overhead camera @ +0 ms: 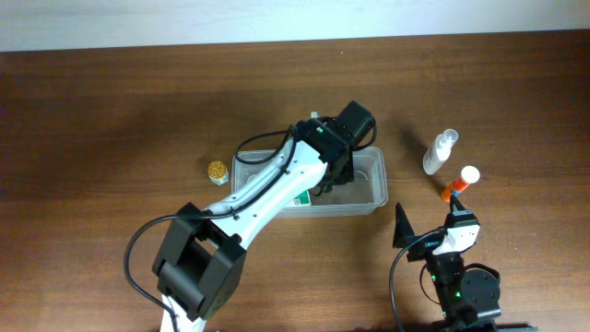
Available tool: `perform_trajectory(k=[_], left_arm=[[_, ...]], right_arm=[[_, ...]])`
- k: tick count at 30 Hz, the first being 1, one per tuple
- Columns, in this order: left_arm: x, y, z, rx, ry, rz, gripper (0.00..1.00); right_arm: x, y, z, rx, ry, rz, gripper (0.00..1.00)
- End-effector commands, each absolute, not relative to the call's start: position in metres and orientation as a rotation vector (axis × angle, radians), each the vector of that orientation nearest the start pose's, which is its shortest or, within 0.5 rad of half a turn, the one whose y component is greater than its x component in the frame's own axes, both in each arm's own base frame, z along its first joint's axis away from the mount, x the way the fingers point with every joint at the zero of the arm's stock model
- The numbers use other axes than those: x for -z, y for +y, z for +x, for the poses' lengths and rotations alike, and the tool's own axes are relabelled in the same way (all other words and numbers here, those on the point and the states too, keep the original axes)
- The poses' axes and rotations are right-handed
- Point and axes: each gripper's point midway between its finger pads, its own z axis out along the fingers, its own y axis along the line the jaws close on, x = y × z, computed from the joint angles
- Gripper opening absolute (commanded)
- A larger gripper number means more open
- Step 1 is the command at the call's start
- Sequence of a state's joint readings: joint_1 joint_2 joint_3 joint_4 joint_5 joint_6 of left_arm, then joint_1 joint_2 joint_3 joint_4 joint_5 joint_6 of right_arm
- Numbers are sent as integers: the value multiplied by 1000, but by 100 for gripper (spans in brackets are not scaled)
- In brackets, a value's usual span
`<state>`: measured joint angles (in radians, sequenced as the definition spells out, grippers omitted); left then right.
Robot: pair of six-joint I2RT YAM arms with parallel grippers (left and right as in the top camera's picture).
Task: Pack container
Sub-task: 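Lower the bottle upright into the container and open the left gripper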
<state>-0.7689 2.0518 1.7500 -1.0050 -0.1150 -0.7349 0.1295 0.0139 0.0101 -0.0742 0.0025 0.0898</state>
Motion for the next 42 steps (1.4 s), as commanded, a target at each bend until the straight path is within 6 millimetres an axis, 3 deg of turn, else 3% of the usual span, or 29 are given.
perform_trajectory(k=[1,25,34,42], left_arm=[[-99,-308,342,136,2845,18,13],[-89,-305,341,98,2861,-7,13],[-68,-304,341,52,2895,-4,13],[-68,-307,344,69,2884,-5,13]], right_arm=[[-155,30,244,-158,1653,-30,98],[-155,30,244,-157,1653,-30,98],[-155,30,244,-157,1653,-30,98],[-155,30,244,-158,1653,-30,98]])
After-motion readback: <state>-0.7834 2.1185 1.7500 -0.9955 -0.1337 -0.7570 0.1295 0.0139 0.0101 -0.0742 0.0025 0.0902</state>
